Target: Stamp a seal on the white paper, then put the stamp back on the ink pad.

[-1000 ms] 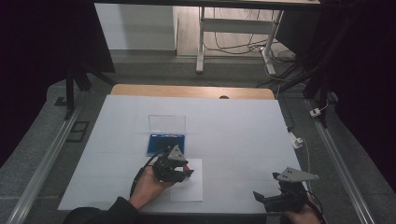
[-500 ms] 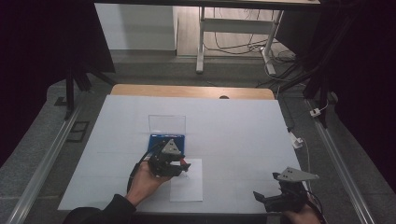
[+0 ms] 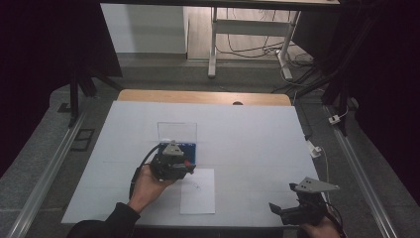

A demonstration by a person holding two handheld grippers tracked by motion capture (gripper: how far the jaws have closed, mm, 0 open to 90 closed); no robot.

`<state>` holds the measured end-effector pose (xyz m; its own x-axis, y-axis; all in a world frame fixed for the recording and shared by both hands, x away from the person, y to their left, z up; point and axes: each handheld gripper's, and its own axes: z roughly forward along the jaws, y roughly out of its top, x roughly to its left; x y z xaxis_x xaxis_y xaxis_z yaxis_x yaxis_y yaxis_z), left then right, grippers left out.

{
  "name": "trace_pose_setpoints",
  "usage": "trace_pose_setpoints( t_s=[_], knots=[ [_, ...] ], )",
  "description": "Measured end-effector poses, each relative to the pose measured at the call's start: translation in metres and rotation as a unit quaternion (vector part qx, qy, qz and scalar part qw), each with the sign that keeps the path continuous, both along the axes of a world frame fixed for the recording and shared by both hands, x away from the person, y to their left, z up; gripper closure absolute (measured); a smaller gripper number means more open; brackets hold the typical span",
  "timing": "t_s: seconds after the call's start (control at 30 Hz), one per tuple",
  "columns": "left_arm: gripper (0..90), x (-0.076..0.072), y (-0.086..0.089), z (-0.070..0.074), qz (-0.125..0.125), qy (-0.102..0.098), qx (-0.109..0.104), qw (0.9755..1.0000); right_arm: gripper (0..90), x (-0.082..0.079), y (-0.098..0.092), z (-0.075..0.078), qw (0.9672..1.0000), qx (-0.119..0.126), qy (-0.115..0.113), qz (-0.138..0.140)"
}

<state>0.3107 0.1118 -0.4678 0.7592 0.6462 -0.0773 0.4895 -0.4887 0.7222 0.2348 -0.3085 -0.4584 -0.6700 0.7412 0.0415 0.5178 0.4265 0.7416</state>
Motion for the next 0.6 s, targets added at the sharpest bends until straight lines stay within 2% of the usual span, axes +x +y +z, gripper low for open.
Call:
trace_pose_setpoints(
  t_s=[0.6],
  knots=[
    [58.2, 0.011, 0.024, 0.009, 0.044, -0.011, -0.012, 0.9989, 0.2, 0.000, -0.001, 0.000, 1.0000, 0.005, 0.001, 0.001]
  ],
)
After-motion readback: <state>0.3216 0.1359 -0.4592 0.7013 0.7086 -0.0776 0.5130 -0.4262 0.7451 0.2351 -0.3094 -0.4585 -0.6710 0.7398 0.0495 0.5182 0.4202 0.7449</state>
